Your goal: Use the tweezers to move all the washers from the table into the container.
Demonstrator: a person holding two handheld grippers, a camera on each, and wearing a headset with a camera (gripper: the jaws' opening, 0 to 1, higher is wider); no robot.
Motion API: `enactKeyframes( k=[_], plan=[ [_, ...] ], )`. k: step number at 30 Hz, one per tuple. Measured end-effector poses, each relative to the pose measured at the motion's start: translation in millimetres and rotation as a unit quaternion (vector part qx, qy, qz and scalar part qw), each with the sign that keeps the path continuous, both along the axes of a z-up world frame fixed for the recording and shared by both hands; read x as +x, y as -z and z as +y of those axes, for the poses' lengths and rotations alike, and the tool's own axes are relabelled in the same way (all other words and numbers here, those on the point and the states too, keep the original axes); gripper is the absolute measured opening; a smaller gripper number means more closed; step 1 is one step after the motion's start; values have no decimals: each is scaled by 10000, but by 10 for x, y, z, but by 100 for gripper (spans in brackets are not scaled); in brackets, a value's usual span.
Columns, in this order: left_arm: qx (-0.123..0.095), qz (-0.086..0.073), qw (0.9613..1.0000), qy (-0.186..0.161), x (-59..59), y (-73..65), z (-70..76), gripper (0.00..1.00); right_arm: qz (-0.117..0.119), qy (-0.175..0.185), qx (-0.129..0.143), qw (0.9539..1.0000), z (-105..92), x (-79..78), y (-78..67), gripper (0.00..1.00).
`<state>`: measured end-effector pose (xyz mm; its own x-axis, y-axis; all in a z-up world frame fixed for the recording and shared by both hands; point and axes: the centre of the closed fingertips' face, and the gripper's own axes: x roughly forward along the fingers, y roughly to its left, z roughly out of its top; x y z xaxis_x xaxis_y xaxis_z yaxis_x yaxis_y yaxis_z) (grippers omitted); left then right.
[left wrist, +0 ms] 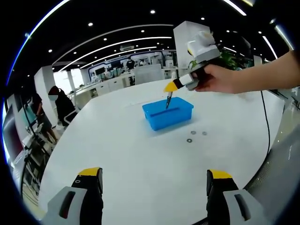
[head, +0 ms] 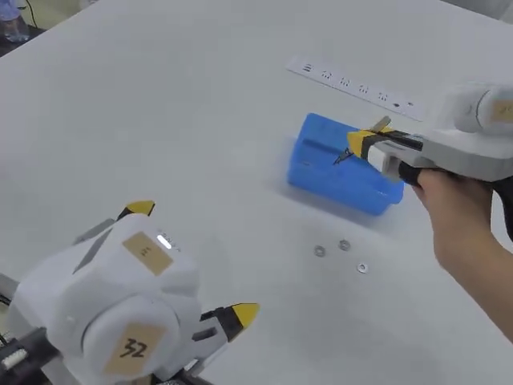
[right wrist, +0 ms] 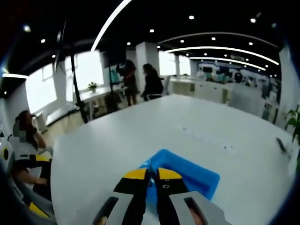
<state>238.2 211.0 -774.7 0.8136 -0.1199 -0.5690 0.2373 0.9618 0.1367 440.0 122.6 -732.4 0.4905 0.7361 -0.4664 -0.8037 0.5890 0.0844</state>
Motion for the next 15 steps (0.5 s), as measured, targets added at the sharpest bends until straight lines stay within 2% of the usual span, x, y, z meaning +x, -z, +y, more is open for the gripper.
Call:
enactKeyframes(
  k=[3,6,15],
  plan=[
    [4,-12,10000,2,1,-5,0,94,-51,-116,-65,9999,-33,-115,24,3],
    [-3,-32,10000,1,3,-13,-1,94,0,-127,-75,9999,-103,-266,54,3],
    [3,-33,10000,8,3,-14,-4,94,499,-172,-279,9982,-205,-667,422,3]
  ],
)
